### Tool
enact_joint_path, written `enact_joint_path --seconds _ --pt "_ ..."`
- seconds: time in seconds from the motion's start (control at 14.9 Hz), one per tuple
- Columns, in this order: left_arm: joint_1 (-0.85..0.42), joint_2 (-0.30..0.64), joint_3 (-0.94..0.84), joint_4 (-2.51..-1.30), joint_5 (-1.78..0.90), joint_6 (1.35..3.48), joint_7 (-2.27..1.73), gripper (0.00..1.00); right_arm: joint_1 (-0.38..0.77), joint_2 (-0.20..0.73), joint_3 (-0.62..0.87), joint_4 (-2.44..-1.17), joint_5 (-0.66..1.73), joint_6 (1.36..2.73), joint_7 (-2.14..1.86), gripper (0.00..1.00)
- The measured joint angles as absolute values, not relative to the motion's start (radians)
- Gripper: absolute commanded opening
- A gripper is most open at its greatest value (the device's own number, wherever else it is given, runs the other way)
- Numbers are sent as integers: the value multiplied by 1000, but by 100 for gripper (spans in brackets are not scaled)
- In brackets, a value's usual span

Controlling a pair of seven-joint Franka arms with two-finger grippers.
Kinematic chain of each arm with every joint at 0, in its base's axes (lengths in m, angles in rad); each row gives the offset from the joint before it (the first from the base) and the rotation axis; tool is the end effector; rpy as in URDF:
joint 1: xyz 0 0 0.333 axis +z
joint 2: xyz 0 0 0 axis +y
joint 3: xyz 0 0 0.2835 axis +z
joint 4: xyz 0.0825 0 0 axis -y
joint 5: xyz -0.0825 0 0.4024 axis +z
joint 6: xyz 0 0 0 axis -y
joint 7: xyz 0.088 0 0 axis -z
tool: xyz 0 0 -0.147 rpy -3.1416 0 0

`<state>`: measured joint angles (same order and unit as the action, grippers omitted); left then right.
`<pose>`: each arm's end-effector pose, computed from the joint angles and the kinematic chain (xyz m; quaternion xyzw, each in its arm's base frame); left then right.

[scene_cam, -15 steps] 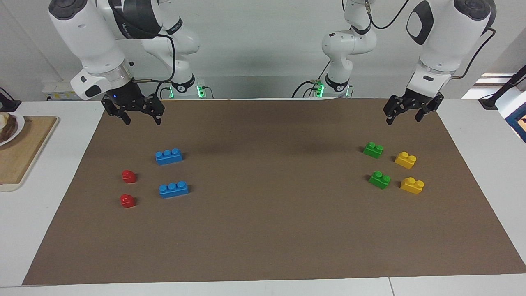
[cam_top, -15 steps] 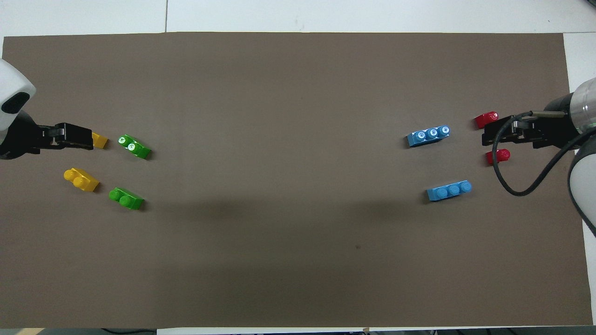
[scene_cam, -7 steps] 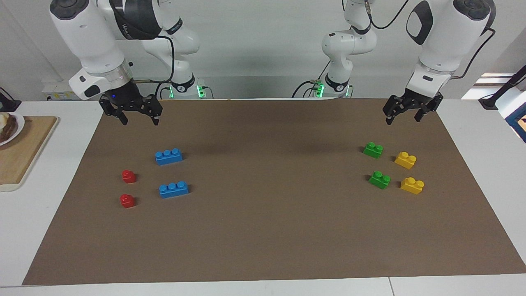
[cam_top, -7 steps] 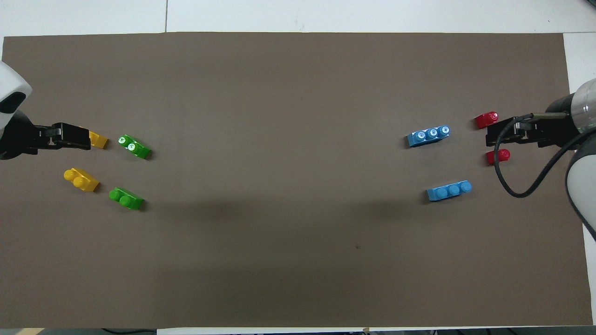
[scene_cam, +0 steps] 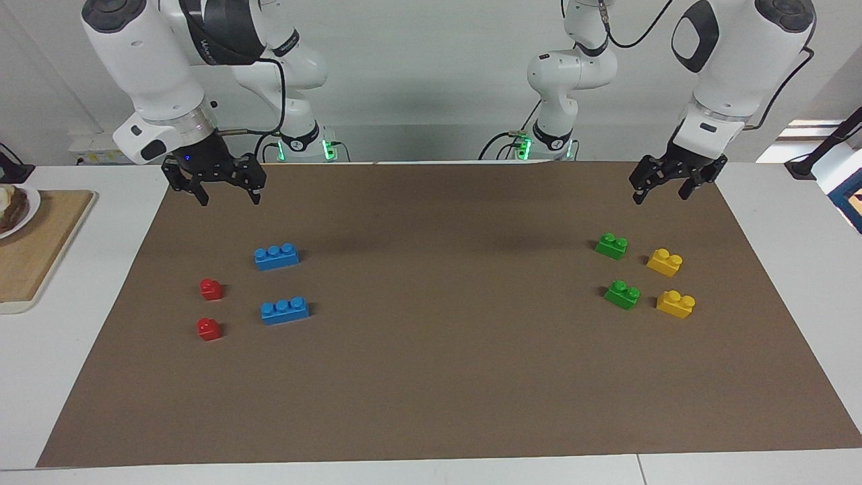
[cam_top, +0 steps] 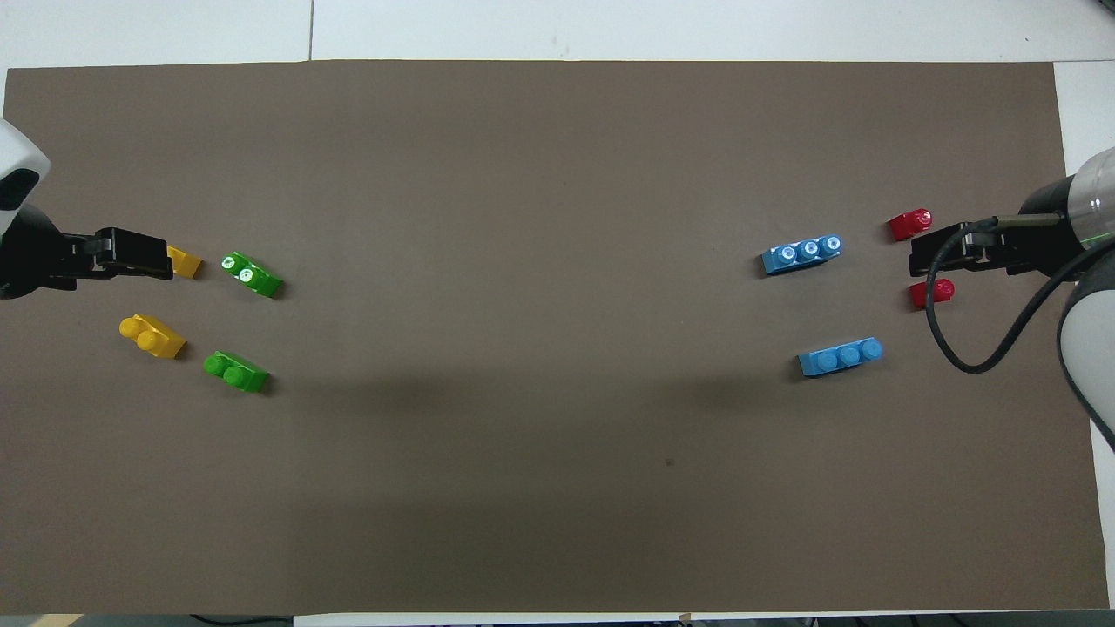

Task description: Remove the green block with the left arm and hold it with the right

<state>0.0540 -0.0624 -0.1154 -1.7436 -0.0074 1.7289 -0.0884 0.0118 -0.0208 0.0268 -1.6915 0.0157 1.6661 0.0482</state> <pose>0.5675 -0.0370 0.5159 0.9996 0.0140 0.0236 0.0018 0.5720 0.0244 0.5127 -1.0000 0.0056 0.0026 0.0074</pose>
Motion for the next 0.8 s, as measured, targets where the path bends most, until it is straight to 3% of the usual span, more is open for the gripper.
enact_joint_path --seconds 0.8 --pt "49 -63 -115 -1744 -12 1728 -89 100 11 -20 25 -1694 16 1666 6 100"
